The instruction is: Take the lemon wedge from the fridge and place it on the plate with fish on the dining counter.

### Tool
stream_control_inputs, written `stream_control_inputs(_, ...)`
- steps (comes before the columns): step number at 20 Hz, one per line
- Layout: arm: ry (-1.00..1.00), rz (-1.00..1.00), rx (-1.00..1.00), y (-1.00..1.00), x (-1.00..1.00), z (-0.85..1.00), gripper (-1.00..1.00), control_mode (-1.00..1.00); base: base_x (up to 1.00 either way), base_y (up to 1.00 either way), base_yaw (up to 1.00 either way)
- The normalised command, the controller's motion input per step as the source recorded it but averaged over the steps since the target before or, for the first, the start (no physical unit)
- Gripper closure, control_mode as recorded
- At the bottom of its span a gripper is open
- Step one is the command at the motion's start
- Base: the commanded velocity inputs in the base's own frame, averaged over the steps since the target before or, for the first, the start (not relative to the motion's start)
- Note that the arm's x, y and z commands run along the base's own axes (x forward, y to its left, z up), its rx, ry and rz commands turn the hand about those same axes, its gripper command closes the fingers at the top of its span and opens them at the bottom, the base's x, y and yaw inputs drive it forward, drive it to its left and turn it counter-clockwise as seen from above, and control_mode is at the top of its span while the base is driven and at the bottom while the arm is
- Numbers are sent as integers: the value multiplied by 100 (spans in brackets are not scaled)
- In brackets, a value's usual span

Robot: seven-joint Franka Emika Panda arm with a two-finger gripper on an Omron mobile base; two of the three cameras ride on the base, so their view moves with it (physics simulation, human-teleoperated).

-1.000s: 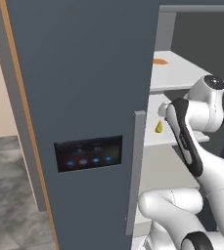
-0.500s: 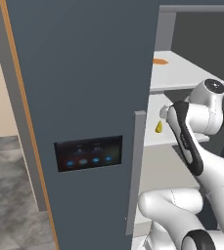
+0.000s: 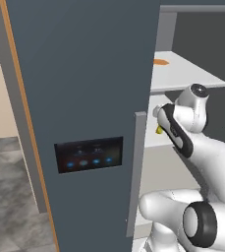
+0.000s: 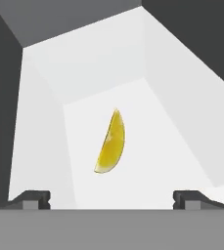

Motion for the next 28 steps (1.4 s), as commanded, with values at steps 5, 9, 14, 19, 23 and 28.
stream_control_inputs(5, 9, 0, 0, -1, 33, -16, -100, -100, 0, 0, 0)
stream_control_inputs(9, 12, 0, 0, 0, 3, -44, -100, -100, 0, 0, 0)
stream_control_inputs(14, 11, 0, 0, 0, 0, -40, -100, -100, 0, 0, 0)
stream_control_inputs(19, 0, 0, 0, 0, 17, -7, -100, -100, 0, 0, 0)
stream_control_inputs(23, 0, -1, 0, 0, 38, 0, -100, -100, 0, 0, 0)
stream_control_inputs(28, 0, -1, 0, 0, 41, -15, -100, -100, 0, 0, 0)
